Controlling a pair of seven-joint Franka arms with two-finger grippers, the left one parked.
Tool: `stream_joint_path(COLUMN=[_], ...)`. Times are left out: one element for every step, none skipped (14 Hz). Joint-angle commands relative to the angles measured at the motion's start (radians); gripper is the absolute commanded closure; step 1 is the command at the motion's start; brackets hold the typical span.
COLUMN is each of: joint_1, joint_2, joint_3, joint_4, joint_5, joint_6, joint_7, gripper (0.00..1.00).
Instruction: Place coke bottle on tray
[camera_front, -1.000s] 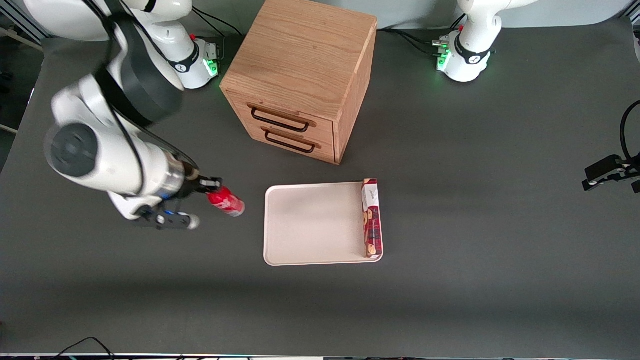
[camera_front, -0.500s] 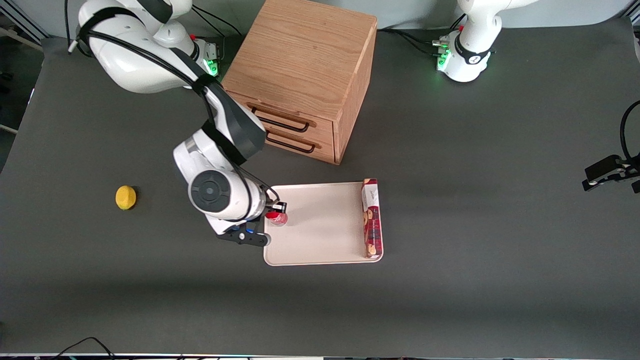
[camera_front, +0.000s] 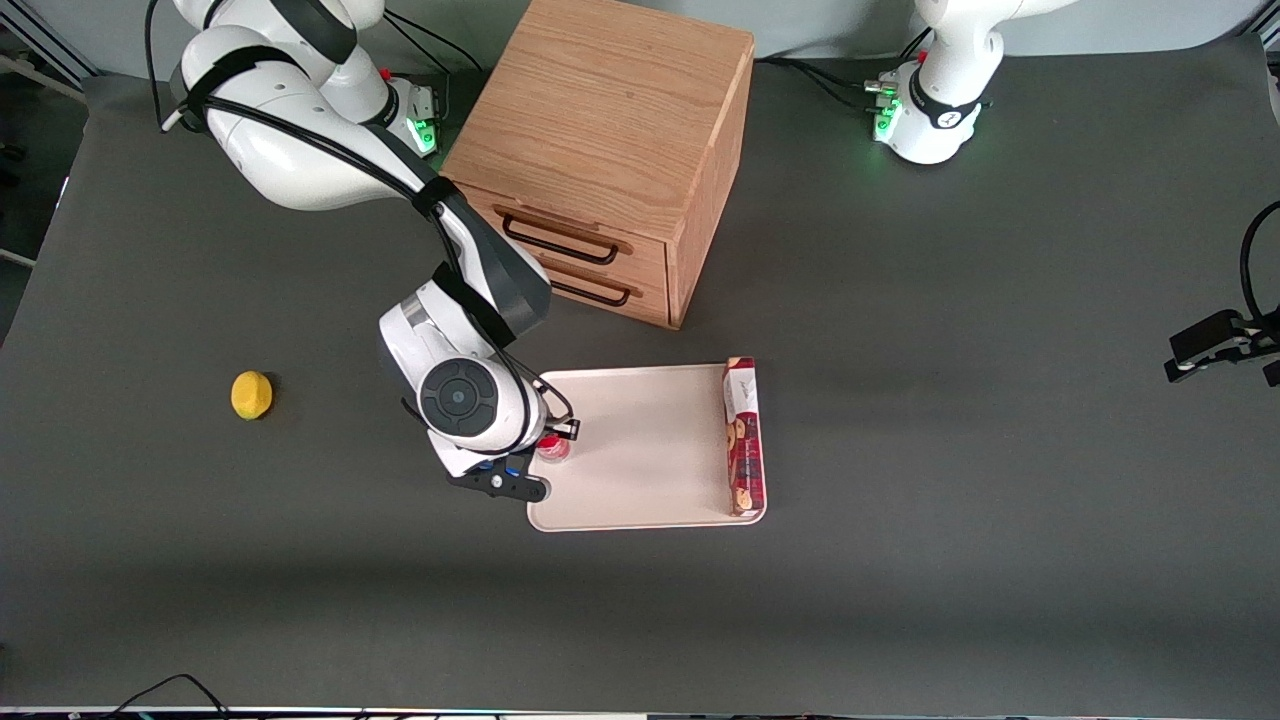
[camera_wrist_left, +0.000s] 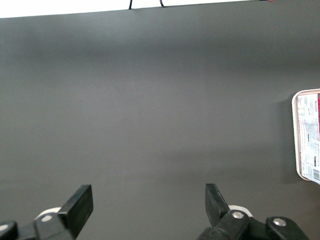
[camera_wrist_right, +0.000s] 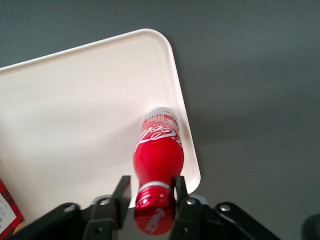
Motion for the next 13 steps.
stream_joint_path(joint_1=[-0.018,-0.038,-0.052,-0.08,-0.107,-0.142,-0.179,-0.228,-0.283,-0.32,-0.322,-0.321,-0.319], joint_2=[-0.061,-0.099,-0.15,-0.218,-0.281,-0.343,-0.4,-0.453,-0.515,-0.58,-0.662,-0.744,-0.82], joint_3=[0.025,0.025,0.025,0.025,0.024,0.024,0.021,0.016,0.001,-0.049,-0.138,-0.227,-0.289], joint_4=[0.014,0.013,0.013,0.013,0.011,0.011,0.009,0.003,-0.018,-0.07,-0.16,-0.272,-0.394], joint_5=[-0.022,-0.02,-0.02,-0.018,-0.017,-0.015,-0.008,0.015,0.058,0.093,0.132,0.18,0.208], joint_6=[-0.021,-0.066,-0.119,-0.162,-0.21,-0.278,-0.351,-0.409,-0.458,-0.48,-0.473,-0.433,-0.366], joint_7=[0.023,0.013,0.003,-0.025,-0.069,-0.117,-0.187,-0.282,-0.369,-0.433,-0.501,-0.569,-0.615], gripper=[0.0,0.0,0.0,0.0,0.0,0.0,0.0,0.0,0.0,0.0,0.0,0.0,0.0])
